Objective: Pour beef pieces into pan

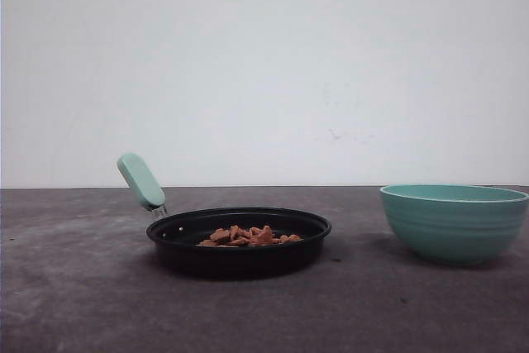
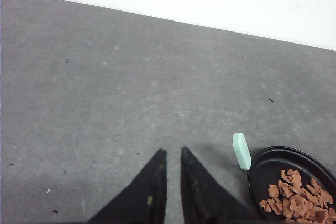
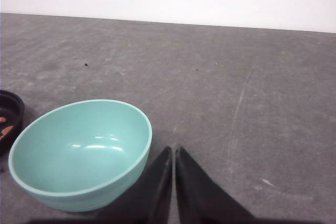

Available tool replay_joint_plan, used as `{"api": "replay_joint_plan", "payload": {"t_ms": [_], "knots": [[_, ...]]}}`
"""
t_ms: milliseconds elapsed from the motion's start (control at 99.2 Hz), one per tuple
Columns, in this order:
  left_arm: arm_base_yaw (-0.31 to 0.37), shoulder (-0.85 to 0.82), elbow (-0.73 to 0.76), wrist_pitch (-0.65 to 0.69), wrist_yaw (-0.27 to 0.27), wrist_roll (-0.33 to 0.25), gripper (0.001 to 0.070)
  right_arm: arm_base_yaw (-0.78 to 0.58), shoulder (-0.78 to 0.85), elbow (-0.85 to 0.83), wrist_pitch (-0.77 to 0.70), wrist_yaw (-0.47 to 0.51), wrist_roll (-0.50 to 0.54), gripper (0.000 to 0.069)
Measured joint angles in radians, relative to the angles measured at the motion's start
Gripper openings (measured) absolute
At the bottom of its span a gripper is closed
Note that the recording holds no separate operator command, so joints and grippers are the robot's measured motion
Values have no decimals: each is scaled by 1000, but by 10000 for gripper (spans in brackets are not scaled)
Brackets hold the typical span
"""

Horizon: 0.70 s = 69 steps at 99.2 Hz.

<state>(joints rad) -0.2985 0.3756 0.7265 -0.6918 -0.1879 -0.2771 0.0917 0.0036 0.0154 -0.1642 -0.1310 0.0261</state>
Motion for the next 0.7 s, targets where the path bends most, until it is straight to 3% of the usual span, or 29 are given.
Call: {"api": "replay_joint_plan", "payload": {"t_ms": [555,696], "knots": [[24,-66,-2,2,-15,18,22,0,0,0,0,0,0,11],[85,-183,-128,155,-26,50,22,0,0,0,0,0,0,11]]}}
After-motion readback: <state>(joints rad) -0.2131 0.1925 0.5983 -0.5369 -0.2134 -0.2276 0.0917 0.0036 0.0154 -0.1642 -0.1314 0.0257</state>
